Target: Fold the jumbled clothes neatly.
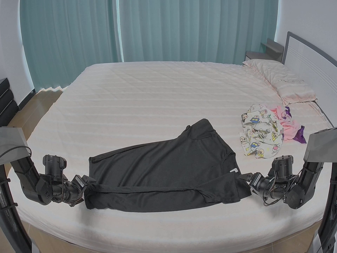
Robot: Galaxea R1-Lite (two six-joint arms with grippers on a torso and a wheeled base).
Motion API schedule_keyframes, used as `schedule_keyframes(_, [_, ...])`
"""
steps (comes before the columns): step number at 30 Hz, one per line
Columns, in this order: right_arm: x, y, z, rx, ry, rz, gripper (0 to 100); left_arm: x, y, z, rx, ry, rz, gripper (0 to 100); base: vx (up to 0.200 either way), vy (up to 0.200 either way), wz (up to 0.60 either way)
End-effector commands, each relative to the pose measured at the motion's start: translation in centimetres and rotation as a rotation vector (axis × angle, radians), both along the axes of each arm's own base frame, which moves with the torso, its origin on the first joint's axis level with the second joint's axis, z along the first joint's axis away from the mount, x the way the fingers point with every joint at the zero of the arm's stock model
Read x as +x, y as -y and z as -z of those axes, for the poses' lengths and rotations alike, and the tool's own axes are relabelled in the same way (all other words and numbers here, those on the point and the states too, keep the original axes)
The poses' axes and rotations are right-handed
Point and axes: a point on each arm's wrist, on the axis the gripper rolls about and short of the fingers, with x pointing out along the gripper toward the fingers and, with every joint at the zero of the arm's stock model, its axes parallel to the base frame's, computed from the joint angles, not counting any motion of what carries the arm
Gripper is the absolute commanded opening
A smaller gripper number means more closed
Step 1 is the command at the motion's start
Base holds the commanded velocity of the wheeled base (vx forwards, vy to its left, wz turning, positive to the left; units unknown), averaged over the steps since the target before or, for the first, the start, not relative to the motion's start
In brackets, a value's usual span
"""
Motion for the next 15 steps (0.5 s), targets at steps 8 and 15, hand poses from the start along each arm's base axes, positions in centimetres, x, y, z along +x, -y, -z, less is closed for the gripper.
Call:
schedule_keyframes(8, [-1.0, -0.2, 1.3, -0.019, -0.084, -0.017, 100, -0.2, 0.0, 0.2, 0.002, -0.009, -0.001, 100, 0.000, 0.000, 0.00])
schedule_keyframes(15, [-1.1, -1.5, 1.9, -0.028, -0.089, -0.047, 100, -0.2, 0.1, 0.1, 0.001, -0.008, -0.002, 100, -0.114, 0.000, 0.00])
